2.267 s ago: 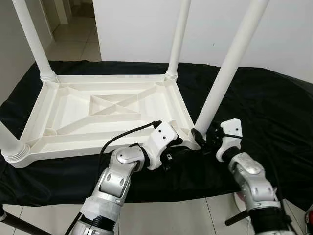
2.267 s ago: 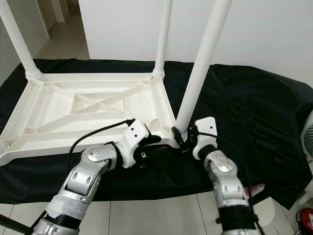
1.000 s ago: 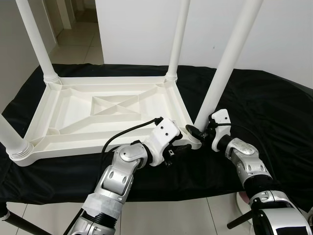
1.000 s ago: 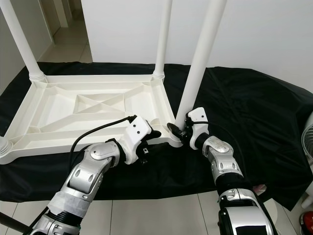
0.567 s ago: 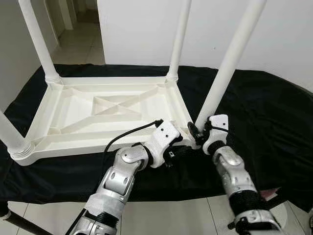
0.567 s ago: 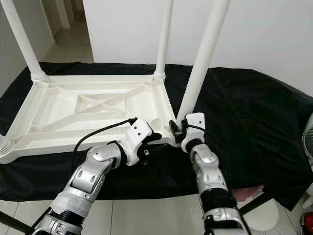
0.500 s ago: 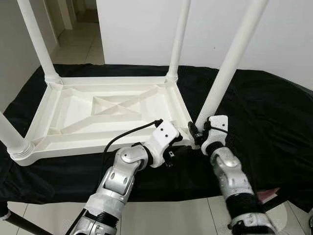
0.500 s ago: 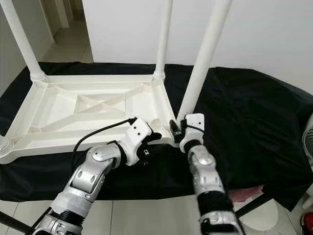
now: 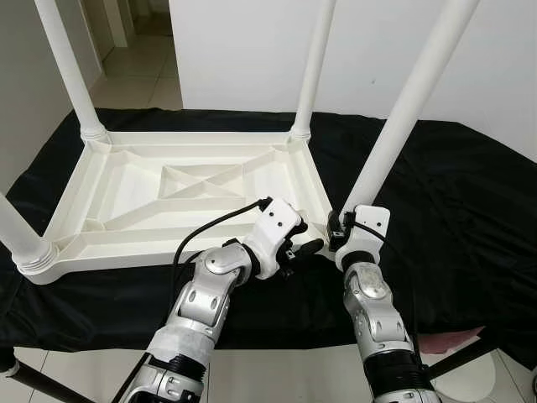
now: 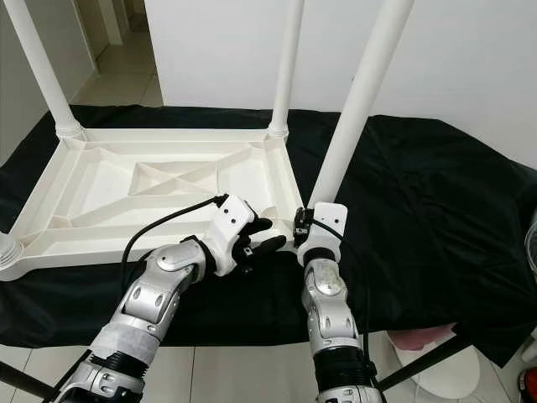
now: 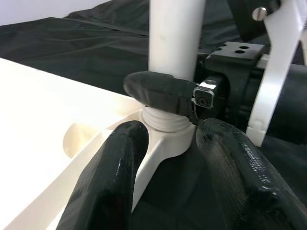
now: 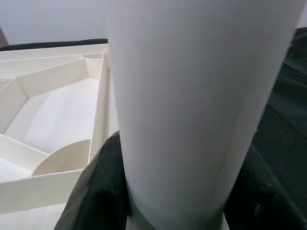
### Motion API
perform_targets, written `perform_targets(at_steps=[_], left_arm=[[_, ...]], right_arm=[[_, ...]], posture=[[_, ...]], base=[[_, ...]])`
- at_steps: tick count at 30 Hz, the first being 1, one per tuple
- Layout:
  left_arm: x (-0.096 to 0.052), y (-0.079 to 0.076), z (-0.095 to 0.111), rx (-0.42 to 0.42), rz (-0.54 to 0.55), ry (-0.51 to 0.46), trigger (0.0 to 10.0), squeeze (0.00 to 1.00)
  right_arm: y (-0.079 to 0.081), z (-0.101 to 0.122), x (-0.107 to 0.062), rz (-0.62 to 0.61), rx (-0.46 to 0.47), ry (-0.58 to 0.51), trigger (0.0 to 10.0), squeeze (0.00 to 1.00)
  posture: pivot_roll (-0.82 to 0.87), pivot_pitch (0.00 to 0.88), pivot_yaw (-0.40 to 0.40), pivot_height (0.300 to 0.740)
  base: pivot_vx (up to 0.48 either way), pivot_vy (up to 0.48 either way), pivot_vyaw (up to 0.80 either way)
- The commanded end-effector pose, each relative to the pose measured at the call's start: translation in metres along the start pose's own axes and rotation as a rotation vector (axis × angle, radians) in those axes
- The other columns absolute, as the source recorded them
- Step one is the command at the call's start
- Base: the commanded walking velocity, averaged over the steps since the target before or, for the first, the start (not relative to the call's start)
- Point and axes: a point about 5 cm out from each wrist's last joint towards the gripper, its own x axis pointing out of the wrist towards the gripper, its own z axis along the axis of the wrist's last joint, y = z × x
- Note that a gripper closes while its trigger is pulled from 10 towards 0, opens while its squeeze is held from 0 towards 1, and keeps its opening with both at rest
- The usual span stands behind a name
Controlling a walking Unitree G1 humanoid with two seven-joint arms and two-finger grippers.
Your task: Building children table
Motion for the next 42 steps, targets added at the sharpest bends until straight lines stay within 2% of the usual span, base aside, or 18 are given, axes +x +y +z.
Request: perform_targets(at_steps=[1,2,6,10,12,13,14,18,20,24,27,29,34,40,41,42], left_arm=[[0.0,0.013,-0.003,-0.009,0.247,0.018,10.0,0.0],[-0.001,0.013,-0.003,-0.008,0.25,0.019,10.0,0.0],[-0.002,0.015,-0.003,0.004,0.258,0.016,10.0,0.0],[-0.004,0.013,-0.005,0.024,0.25,0.018,10.0,0.0],[-0.005,0.013,-0.005,0.028,0.248,0.019,10.0,0.0],[-0.005,0.013,-0.006,0.03,0.243,0.02,10.0,0.0],[-0.006,0.012,-0.006,0.033,0.235,0.02,10.0,0.0],[-0.006,0.011,-0.006,0.034,0.222,0.019,10.0,0.0],[-0.006,0.01,-0.006,0.039,0.207,0.015,10.0,0.0],[-0.005,0.009,-0.005,0.049,0.202,0.014,10.0,0.0],[-0.005,0.009,-0.005,0.053,0.201,0.013,10.0,0.0],[-0.005,0.009,-0.005,0.039,0.199,0.02,10.0,0.0],[-0.004,0.01,-0.004,0.039,0.196,0.021,10.0,0.0],[-0.004,0.01,-0.003,0.041,0.195,0.021,10.0,0.0],[-0.004,0.009,-0.003,0.04,0.193,0.022,10.0,0.0],[-0.004,0.009,-0.003,0.039,0.192,0.021,10.0,0.0]], right_arm=[[-0.004,-0.001,-0.003,0.001,0.029,0.003,10.0,0.4],[-0.009,0.0,-0.003,0.019,0.034,-0.011,10.0,1.0],[-0.019,0.001,-0.005,0.076,0.045,-0.022,10.0,1.0],[-0.039,-0.002,-0.006,0.181,-0.016,0.009,10.0,1.0],[-0.042,-0.003,-0.007,0.196,-0.03,0.013,10.0,1.0],[-0.045,-0.004,-0.007,0.237,-0.05,0.022,10.0,0.0],[-0.049,-0.006,-0.009,0.334,-0.084,0.038,10.0,0.0],[-0.051,-0.007,-0.011,0.415,-0.103,0.049,10.0,0.0],[-0.053,-0.009,-0.012,0.523,-0.118,0.067,10.0,0.0],[-0.053,-0.008,-0.007,0.614,-0.159,0.084,10.0,0.0],[-0.053,-0.008,-0.004,0.634,-0.166,0.089,10.0,0.0],[-0.052,-0.006,0.005,0.652,-0.206,0.089,10.0,0.0],[-0.048,-0.004,0.019,0.656,-0.225,0.087,10.0,0.0],[-0.042,-0.004,0.023,0.666,-0.224,0.085,10.0,0.0],[-0.039,-0.005,0.025,0.672,-0.22,0.088,2.9,0.0],[-0.036,-0.007,0.025,0.689,-0.215,0.095,0.0,0.0]], posture=[[0.04,0.0,-0.036,0.74],[0.04,0.0,-0.04,0.74],[0.04,0.0,-0.04,0.74],[0.04,0.0,-0.04,0.74],[0.04,0.0,-0.04,0.74],[0.04,0.0,-0.039,0.74],[0.04,0.0,-0.036,0.74],[0.04,0.0,-0.036,0.74],[0.04,0.0,-0.036,0.74],[0.05,0.0,-0.036,0.74],[0.05,0.0,-0.036,0.74],[0.05,0.0,-0.036,0.74],[0.06,0.0,-0.038,0.74],[0.06,0.0,-0.04,0.74],[0.06,0.0,-0.042,0.74],[0.07,0.0,-0.043,0.74]], base=[[0.0,0.0,0.0],[0.0,0.0,0.0],[0.0,0.0,0.0],[0.0,0.0,0.0],[0.0,0.0,0.0],[0.0,0.0,0.0],[0.0,0.0,0.0],[0.0,0.0,0.0],[0.0,0.0,0.0],[0.0,0.0,0.0],[0.0,0.0,0.0],[0.0,0.0,0.0],[0.0,0.0,0.0],[0.0,0.0,0.0],[0.0,0.0,0.0],[0.0,0.0,0.0]])
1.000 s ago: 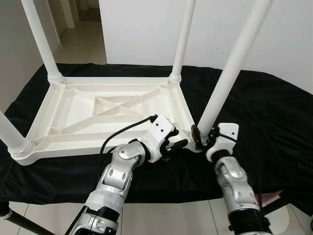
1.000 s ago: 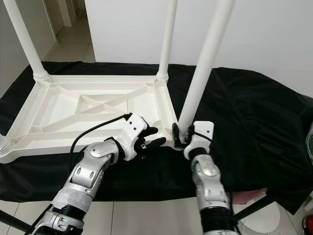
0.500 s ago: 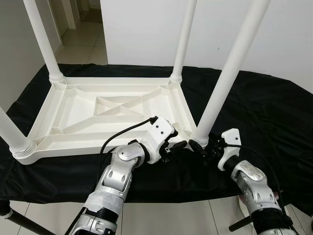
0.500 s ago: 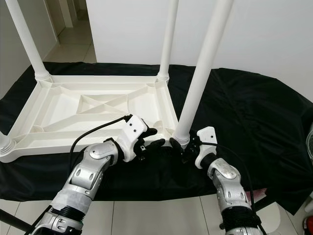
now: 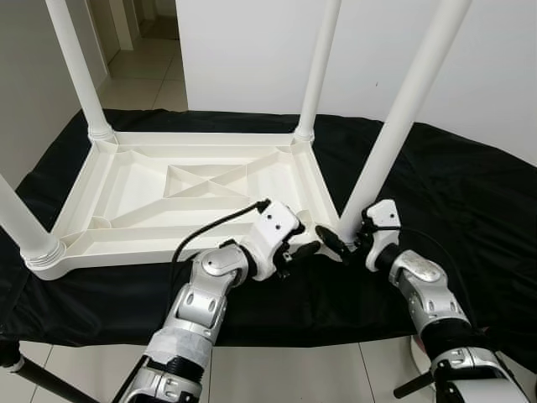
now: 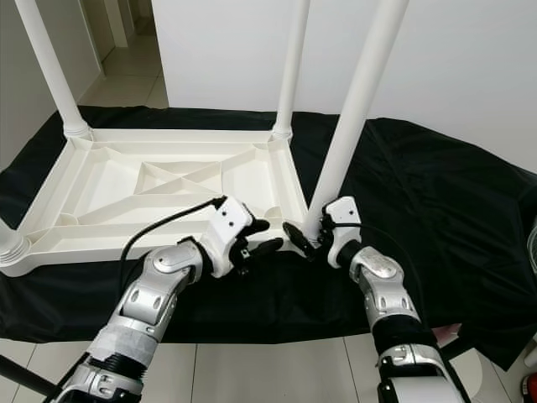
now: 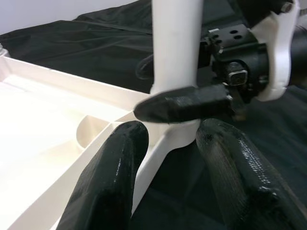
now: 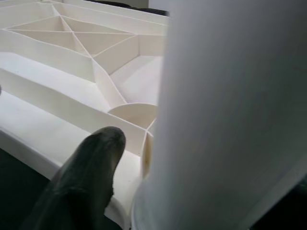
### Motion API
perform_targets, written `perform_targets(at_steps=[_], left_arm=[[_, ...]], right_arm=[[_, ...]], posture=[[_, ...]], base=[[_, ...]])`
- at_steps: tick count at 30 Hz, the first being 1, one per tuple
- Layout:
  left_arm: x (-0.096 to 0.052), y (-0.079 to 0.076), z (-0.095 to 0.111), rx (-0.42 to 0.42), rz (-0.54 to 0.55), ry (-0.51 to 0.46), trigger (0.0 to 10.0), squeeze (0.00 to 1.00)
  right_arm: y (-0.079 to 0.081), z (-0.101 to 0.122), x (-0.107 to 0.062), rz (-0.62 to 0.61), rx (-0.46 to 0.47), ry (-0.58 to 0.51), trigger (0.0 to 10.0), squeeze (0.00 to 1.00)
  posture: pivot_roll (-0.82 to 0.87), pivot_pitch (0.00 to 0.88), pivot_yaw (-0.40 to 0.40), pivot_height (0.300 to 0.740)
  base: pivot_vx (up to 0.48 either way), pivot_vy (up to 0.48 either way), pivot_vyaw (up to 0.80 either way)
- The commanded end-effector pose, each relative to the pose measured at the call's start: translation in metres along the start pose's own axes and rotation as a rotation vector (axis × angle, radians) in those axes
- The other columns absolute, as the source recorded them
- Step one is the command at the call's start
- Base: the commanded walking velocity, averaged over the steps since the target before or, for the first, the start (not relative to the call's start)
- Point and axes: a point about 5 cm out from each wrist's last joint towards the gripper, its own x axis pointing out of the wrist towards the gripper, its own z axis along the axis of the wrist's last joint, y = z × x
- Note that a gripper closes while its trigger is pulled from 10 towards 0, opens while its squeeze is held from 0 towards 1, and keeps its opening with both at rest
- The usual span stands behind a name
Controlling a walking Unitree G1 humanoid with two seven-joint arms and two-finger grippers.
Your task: Building children table
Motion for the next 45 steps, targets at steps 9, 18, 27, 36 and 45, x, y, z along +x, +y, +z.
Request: perform_targets(at_steps=[9,18,27,36,45], left_arm=[[0.0,0.006,-0.001,-0.003,0.167,0.012,10.0,0.0],[0.002,0.005,-0.002,-0.017,0.166,0.021,10.0,0.0],[0.003,0.004,-0.003,-0.043,0.166,0.028,10.0,0.0],[0.006,0.004,-0.004,-0.042,0.158,0.031,10.0,0.0],[0.005,0.006,-0.002,-0.04,0.179,0.026,10.0,0.0]], right_arm=[[0.012,-0.012,0.002,0.056,0.026,0.038,0.0,0.0],[0.014,-0.015,0.002,-0.069,0.068,0.043,0.0,0.0],[0.045,-0.016,0.012,-0.308,0.159,0.065,0.0,0.0],[0.051,-0.012,0.019,-0.545,0.158,0.054,0.0,0.0],[0.047,0.0,0.016,-0.549,0.183,-0.009,10.0,0.0]], posture=[[0.06,0.01,-0.044,0.74],[0.05,0.022,-0.051,0.74],[0.04,0.027,-0.051,0.74],[0.03,0.027,-0.056,0.74],[0.05,0.02,-0.072,0.74]], base=[[0.0,0.0,0.0],[0.0,0.0,0.0],[0.0,0.0,0.0],[0.0,0.0,0.0],[0.0,0.0,0.0]])
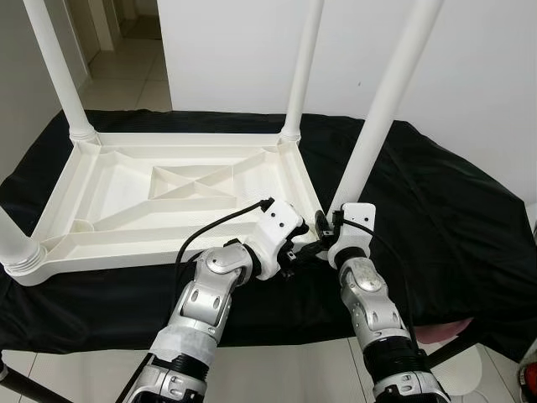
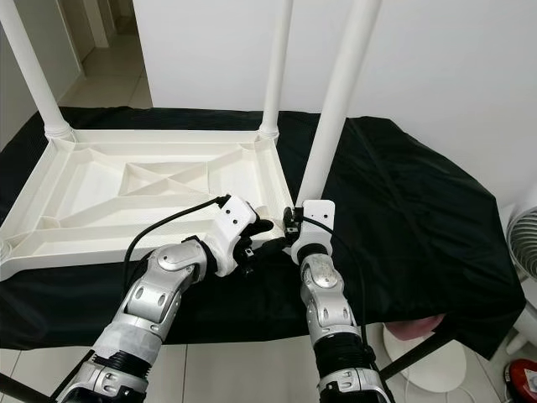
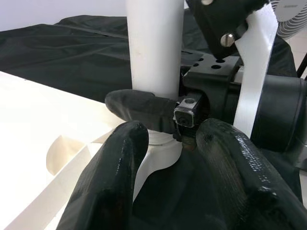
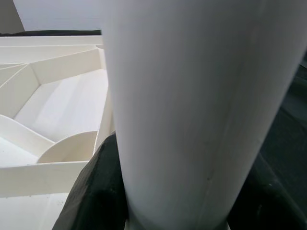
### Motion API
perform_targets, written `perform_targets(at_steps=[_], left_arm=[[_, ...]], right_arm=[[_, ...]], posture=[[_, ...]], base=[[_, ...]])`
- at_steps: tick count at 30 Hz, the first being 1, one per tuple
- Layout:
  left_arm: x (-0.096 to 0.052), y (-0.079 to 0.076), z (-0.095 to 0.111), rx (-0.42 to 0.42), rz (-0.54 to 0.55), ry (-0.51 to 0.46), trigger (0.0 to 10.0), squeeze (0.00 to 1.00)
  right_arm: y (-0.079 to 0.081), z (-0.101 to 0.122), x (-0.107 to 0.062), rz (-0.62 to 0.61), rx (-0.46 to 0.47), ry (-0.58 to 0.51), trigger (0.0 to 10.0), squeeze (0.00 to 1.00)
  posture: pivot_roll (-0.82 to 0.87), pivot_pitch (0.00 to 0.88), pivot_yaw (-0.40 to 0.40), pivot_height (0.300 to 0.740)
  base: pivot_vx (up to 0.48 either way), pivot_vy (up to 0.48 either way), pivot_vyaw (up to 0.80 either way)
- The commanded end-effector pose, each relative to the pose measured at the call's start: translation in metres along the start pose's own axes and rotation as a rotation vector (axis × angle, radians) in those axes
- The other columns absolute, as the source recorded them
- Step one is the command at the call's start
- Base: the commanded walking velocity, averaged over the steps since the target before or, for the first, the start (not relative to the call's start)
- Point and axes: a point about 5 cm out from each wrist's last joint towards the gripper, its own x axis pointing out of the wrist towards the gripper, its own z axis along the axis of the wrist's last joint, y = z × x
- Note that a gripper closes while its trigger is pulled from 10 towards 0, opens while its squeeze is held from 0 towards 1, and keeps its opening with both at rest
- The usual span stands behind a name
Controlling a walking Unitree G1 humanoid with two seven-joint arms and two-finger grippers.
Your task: Building children table
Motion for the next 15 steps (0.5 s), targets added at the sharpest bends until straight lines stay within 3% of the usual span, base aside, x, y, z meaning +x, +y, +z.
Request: perform_targets(at_steps=[1,2,10,12,15], left_arm=[[0.001,0.007,-0.004,-0.008,0.18,0.024,10.0,0.0],[0.001,0.007,-0.005,-0.005,0.179,0.027,10.0,0.0],[0.001,0.007,-0.003,0.01,0.175,0.022,10.0,0.0],[0.0,0.007,-0.003,0.009,0.178,0.023,10.0,0.0],[0.0,0.007,-0.004,0.008,0.18,0.023,10.0,0.0]], right_arm=[[-0.005,-0.006,-0.003,0.011,-0.003,0.031,10.0,0.0],[-0.007,-0.004,-0.004,0.032,0.025,0.022,10.0,1.0],[-0.013,0.0,-0.013,0.146,0.038,-0.018,10.0,1.0],[-0.026,-0.001,-0.02,0.18,0.002,-0.015,10.0,1.0],[-0.03,-0.002,-0.022,0.198,-0.015,-0.013,10.0,1.0]], posture=[[0.05,0.02,-0.072,0.74],[0.05,0.016,-0.071,0.74],[0.05,0.004,-0.075,0.74],[0.06,0.002,-0.076,0.74],[0.06,0.002,-0.076,0.74]], base=[[0.0,0.0,0.0],[0.0,0.0,0.0],[0.0,0.0,0.0],[0.0,0.0,0.0],[0.0,0.0,0.0]])
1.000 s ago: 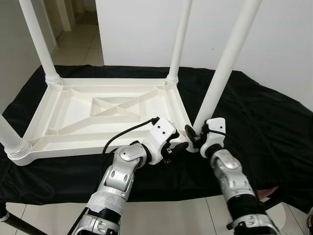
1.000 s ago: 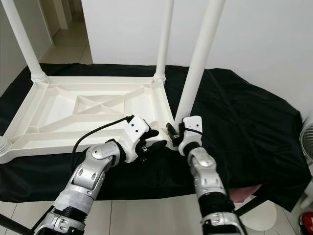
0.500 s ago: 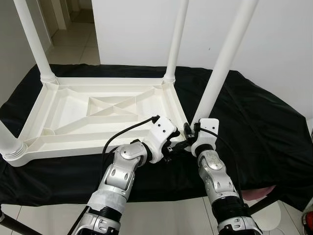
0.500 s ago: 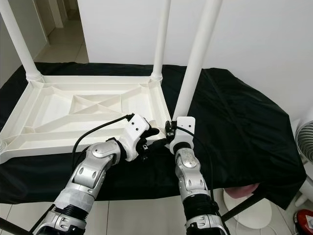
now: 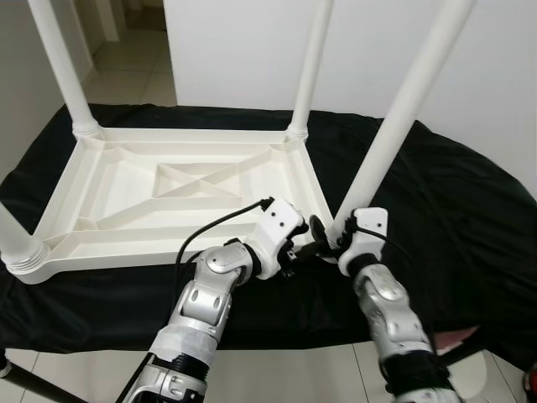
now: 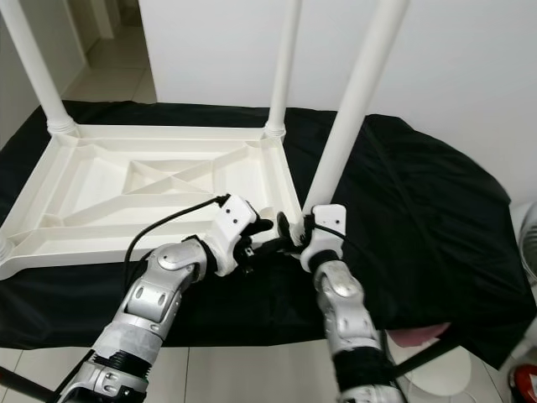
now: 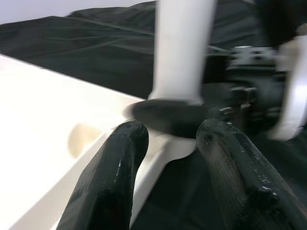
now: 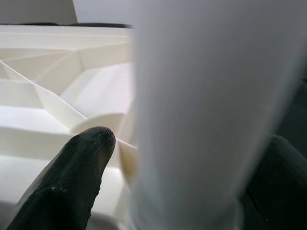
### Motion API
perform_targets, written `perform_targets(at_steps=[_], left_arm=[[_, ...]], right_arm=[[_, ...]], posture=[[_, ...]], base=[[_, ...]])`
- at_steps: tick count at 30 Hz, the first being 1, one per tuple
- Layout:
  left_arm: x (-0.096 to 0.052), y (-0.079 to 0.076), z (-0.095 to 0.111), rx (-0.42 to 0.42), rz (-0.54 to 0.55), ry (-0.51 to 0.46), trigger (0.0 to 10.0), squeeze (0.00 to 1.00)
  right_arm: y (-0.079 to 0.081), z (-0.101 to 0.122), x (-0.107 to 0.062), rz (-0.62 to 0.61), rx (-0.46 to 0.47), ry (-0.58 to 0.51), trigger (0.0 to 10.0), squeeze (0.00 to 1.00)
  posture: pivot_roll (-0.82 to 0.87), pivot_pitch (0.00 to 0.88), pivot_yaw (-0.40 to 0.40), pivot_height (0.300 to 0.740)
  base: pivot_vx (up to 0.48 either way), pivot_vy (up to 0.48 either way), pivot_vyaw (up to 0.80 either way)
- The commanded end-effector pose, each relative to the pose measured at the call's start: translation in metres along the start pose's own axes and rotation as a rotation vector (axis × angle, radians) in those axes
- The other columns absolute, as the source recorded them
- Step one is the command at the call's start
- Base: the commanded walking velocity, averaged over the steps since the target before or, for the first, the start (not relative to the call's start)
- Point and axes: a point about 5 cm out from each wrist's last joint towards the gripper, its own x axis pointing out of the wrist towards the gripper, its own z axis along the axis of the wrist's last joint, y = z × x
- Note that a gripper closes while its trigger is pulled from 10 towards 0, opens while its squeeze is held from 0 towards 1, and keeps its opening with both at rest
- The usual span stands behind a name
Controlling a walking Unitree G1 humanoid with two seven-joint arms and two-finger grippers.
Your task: Building children table
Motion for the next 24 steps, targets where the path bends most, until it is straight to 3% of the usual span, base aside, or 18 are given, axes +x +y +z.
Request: perform_targets(at_steps=[1,2,8,15,24], left_arm=[[0.0,0.007,-0.004,0.0,0.18,0.018,10.0,0.0],[-0.001,0.006,-0.004,-0.002,0.178,0.02,10.0,0.0],[-0.002,0.006,-0.008,0.033,0.16,0.043,10.0,0.0],[-0.002,0.007,-0.008,0.035,0.152,0.043,10.0,0.0],[-0.003,0.005,-0.007,0.044,0.127,0.044,10.0,0.0]], right_arm=[[-0.003,-0.001,-0.003,0.019,0.0,0.001,10.0,1.0],[-0.008,-0.002,-0.007,0.056,-0.007,0.009,10.0,0.0],[-0.026,0.0,-0.011,0.195,-0.069,0.016,10.0,0.0],[-0.026,0.0,-0.006,0.278,-0.074,0.035,10.0,0.0],[-0.017,0.001,0.025,0.363,-0.076,0.054,10.0,0.0]], posture=[[0.06,0.0,-0.074,0.74],[0.06,0.0,-0.072,0.74],[0.05,0.0,-0.063,0.74],[0.05,0.0,-0.061,0.74],[0.06,0.0,-0.06,0.74]], base=[[0.0,0.0,0.0],[0.0,0.0,0.0],[0.0,0.0,0.0],[0.0,0.0,0.0],[0.0,0.0,0.0]])
